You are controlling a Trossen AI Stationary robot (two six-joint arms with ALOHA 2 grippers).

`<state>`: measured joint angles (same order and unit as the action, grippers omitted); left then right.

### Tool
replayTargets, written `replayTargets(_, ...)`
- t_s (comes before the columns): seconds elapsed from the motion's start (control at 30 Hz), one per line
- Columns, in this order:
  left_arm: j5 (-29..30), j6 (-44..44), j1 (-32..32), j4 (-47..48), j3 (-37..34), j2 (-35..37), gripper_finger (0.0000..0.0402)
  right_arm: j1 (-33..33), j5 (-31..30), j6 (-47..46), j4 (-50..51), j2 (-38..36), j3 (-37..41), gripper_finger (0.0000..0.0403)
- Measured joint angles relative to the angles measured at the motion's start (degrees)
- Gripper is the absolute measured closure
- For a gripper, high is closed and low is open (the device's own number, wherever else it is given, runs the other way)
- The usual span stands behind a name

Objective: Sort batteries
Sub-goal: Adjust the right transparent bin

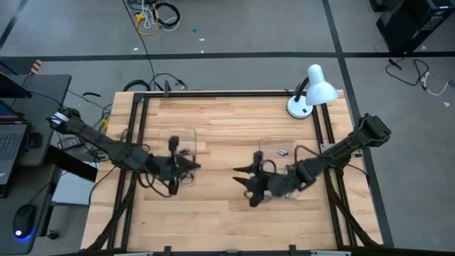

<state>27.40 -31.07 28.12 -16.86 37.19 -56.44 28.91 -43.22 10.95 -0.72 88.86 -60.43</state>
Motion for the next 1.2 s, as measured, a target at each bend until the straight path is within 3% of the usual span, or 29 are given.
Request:
replayTargets(0.2,-5.1,-4.8,-7.5,9.9,0.1,9.3,0.0401,-10.0,15.5,13.5,-12.6,-1.8,1.7,0.0279)
replayTargets(0.33,-7.9,-2.5,-13.1,21.1,0.0,17.5,0.0401,-15.3,20.0,16.3,-11.2,-5.8,1.7,0.0284)
replayTargets(0.5,-11.6,-0.1,-15.4,29.3,0.1,25.6,0.0401,-18.7,26.5,16.2,-3.4,-12.8,1.7,0.0296)
replayTargets(0.8,-11.7,2.6,-15.4,38.1,0.1,33.4,0.0401,-18.3,26.9,12.9,9.7,-22.9,2.3,0.0326)
replayTargets(0.93,-12.2,3.0,-15.4,40.9,0.1,35.0,0.0401,-17.4,26.9,12.9,6.5,-27.8,8.4,0.0335)
replayTargets(1.1,-14.1,3.7,-15.3,43.2,0.1,37.2,0.0401,-16.4,26.3,11.9,-5.2,-36.9,21.0,0.0348)
replayTargets(1.2,-13.3,4.2,-15.4,42.5,0.1,37.9,0.0401,-15.8,22.6,8.2,-7.9,-40.1,25.7,0.0356)
